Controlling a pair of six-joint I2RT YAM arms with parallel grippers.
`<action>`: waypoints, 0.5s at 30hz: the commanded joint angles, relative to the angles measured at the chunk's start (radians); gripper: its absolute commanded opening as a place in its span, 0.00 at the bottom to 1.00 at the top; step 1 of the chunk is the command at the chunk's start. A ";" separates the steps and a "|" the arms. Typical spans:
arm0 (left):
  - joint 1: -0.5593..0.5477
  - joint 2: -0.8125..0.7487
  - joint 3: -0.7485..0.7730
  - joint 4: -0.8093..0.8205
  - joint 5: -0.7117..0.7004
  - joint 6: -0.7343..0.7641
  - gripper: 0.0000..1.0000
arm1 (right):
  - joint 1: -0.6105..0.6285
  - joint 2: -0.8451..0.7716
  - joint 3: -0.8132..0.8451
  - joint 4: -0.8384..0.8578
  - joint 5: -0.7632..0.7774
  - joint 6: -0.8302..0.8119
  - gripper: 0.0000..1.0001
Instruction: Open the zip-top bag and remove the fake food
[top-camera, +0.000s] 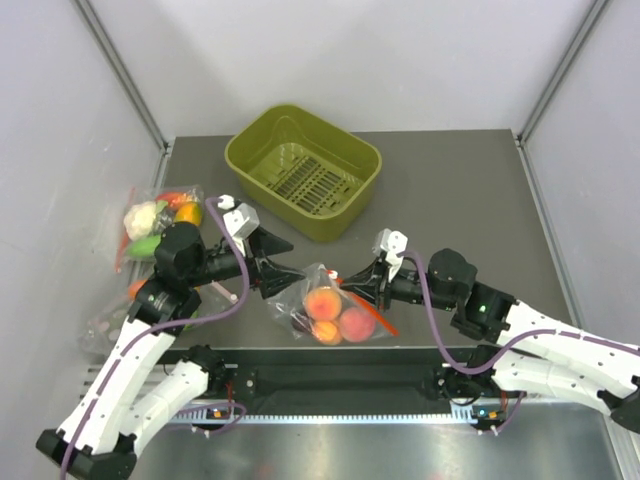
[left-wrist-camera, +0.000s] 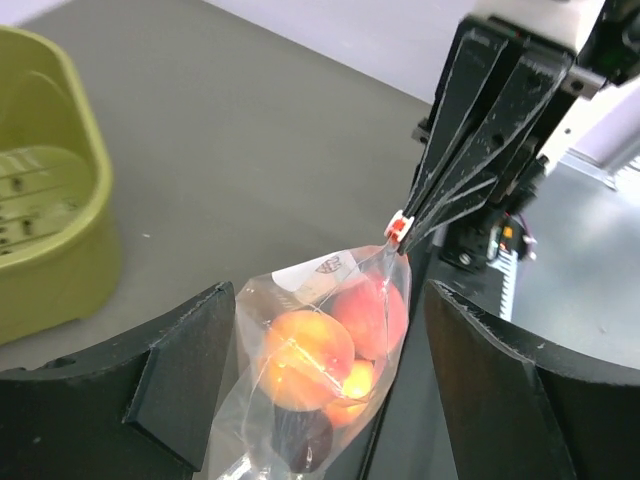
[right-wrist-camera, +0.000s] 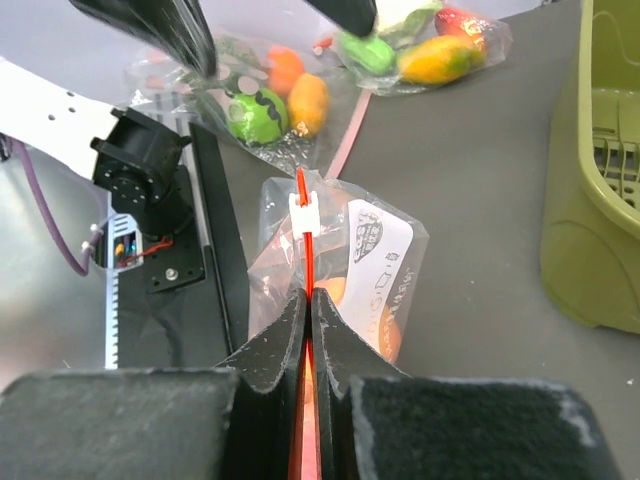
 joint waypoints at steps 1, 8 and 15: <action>-0.004 0.048 0.000 0.064 0.121 0.036 0.80 | 0.013 -0.003 0.077 0.020 -0.025 0.035 0.00; -0.027 0.131 0.041 0.101 0.207 0.027 0.80 | 0.013 0.005 0.132 -0.004 -0.084 0.058 0.00; -0.058 0.159 0.038 0.136 0.252 0.007 0.79 | 0.013 0.024 0.149 -0.014 -0.097 0.057 0.00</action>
